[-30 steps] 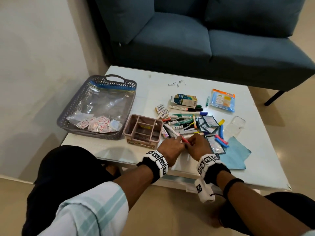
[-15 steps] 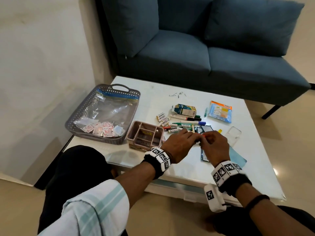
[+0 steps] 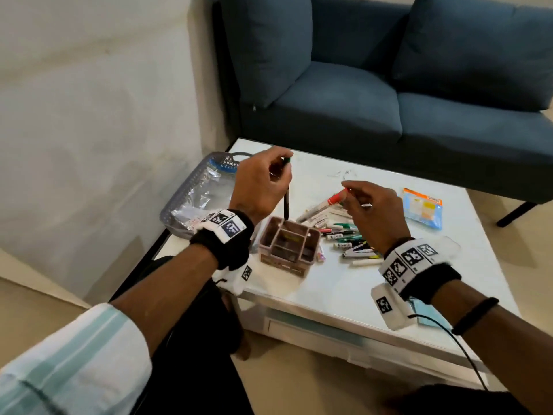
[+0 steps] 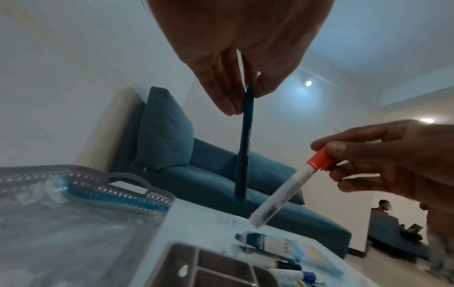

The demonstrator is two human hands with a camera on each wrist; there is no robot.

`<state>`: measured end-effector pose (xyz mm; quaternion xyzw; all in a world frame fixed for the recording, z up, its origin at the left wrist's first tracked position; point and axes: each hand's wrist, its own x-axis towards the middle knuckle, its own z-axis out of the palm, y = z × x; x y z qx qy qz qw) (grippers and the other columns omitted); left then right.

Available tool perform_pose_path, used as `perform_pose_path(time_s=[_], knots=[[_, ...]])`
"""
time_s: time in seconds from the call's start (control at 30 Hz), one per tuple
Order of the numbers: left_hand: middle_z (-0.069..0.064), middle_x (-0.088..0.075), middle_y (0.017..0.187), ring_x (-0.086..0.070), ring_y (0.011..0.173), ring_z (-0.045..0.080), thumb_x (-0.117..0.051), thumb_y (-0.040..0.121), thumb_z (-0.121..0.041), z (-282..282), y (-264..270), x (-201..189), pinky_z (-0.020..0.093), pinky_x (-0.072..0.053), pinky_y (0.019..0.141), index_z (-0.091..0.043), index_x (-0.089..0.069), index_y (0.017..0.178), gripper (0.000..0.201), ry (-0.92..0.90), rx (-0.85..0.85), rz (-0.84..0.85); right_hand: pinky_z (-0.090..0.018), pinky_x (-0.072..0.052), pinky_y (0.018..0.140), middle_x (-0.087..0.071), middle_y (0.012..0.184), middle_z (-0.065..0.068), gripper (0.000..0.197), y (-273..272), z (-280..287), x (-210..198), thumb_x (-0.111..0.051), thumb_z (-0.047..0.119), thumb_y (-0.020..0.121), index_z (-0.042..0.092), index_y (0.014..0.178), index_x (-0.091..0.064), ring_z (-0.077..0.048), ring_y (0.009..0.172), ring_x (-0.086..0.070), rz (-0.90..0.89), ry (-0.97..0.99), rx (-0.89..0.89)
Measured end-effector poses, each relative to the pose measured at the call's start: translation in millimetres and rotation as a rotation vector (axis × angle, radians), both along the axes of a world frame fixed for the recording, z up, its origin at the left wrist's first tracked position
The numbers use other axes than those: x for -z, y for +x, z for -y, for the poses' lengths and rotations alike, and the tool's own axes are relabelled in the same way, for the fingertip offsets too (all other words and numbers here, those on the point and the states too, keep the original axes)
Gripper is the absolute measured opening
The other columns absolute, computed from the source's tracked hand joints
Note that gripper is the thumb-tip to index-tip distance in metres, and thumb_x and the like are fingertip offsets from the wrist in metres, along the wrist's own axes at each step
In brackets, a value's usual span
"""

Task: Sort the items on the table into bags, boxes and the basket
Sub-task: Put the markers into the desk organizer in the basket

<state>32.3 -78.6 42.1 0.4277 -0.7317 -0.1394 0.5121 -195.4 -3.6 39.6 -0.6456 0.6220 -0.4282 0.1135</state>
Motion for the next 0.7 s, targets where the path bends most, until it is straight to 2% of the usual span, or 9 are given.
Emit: perform_pose_path(time_s=[0.1,0.27,0.4,0.53,0.7], knots=[[0.001,-0.076,0.102,-0.072,0.086,0.010,-0.069,0.095,-0.016,-2.1,32.1,10.9,0.028,-0.061,0.082,-0.012,-0.073,0.113,0.019,0.021,-0.024,0.032,-0.021,-0.057,0.085,-0.075,0.104,0.005,0.025,32.2,22.7,-1.9,-0.070,0.024,0.095,0.014,0.118,-0.073,-0.007,0.090,-0.071,-0.045,0.013,-0.061],[0.004,-0.076,0.109,-0.071,0.092,0.011,-0.069,0.095,-0.013,-4.8,45.2,31.1,0.024,-0.060,0.085,-0.010,-0.070,0.120,0.025,0.006,-0.013,0.092,-0.022,-0.056,0.085,-0.074,0.102,0.003,0.024,67.4,52.8,4.0,-0.072,0.024,0.093,0.015,0.116,-0.071,-0.009,0.090,-0.069,-0.128,0.085,-0.140],[0.004,-0.077,0.104,-0.072,0.087,0.014,-0.070,0.094,-0.011,1.3,40.0,53.0,0.032,-0.061,0.083,-0.011,-0.073,0.116,0.022,0.077,-0.005,0.154,-0.032,-0.056,0.090,-0.075,0.108,-0.005,0.026,85.3,75.0,7.5,-0.067,0.022,0.097,0.013,0.121,-0.070,-0.015,0.091,-0.068,-0.307,0.128,-0.211],[0.004,-0.078,0.093,-0.072,0.078,0.020,-0.065,0.094,-0.010,5.0,40.2,72.0,0.038,-0.060,0.076,-0.013,-0.074,0.107,0.016,0.171,0.023,0.189,-0.016,-0.046,0.082,-0.077,0.103,-0.003,0.023,95.3,98.8,-1.7,-0.064,0.020,0.099,0.011,0.118,-0.072,-0.010,0.086,-0.064,-0.340,0.162,-0.235],[0.005,-0.079,0.093,-0.074,0.080,0.024,-0.069,0.091,-0.011,12.1,42.0,90.2,0.040,-0.061,0.078,-0.013,-0.074,0.107,0.016,0.264,-0.009,0.212,-0.031,-0.053,0.087,-0.075,0.102,-0.006,0.023,98.7,106.9,-4.8,-0.062,0.018,0.099,0.009,0.117,-0.073,-0.017,0.089,-0.065,-0.460,0.193,-0.304]])
